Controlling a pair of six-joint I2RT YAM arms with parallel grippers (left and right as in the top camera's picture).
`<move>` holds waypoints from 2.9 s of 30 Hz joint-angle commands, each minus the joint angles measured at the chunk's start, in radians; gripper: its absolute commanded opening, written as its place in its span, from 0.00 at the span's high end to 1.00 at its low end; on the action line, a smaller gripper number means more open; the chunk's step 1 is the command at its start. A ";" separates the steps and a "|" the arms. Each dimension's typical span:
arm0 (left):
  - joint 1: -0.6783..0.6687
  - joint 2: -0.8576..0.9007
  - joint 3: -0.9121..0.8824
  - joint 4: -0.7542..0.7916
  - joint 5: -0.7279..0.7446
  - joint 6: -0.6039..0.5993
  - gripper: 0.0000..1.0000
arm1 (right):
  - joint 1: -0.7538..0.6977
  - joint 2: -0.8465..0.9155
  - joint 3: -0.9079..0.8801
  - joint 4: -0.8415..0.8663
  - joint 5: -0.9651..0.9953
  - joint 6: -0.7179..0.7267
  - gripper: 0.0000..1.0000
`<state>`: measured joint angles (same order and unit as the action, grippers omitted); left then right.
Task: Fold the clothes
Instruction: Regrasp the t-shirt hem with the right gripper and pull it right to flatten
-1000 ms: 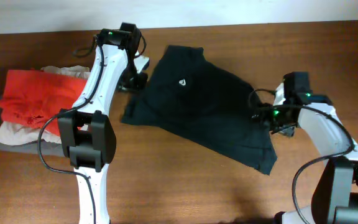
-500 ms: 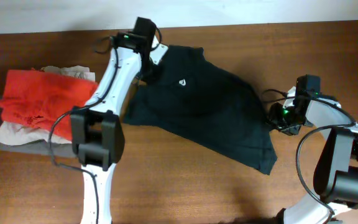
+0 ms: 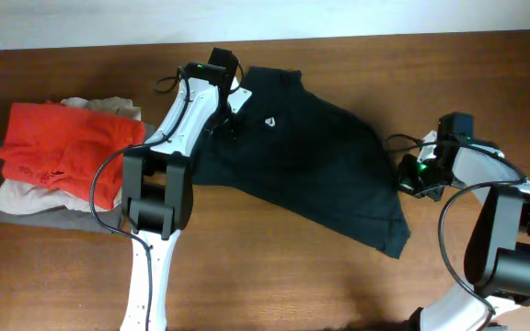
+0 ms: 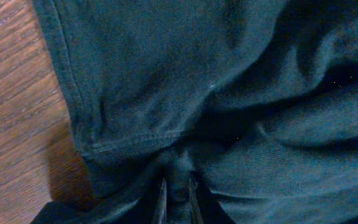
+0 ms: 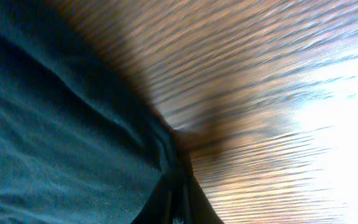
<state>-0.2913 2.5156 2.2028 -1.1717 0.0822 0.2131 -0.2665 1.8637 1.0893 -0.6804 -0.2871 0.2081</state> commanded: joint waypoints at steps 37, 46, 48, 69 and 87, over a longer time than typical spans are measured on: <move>0.004 0.069 -0.012 -0.029 -0.003 0.013 0.87 | -0.129 0.014 0.118 0.127 0.007 -0.100 0.96; 0.004 0.069 -0.012 -0.031 -0.003 0.013 0.87 | -0.106 0.160 0.115 0.217 0.007 -0.042 0.96; 0.004 0.069 -0.012 -0.034 -0.003 0.013 0.87 | -0.107 0.196 0.115 0.254 0.010 -0.042 0.96; 0.004 0.068 0.016 -0.008 -0.002 0.013 0.82 | -0.139 0.304 0.837 0.066 -0.012 -0.101 0.93; -0.001 0.043 0.905 -0.516 -0.073 0.012 0.91 | 0.018 0.119 0.969 -0.629 -0.002 -0.182 0.94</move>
<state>-0.2920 2.5946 2.9288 -1.6131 0.0563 0.2173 -0.3023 2.1391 2.0403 -1.2819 -0.3561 0.0490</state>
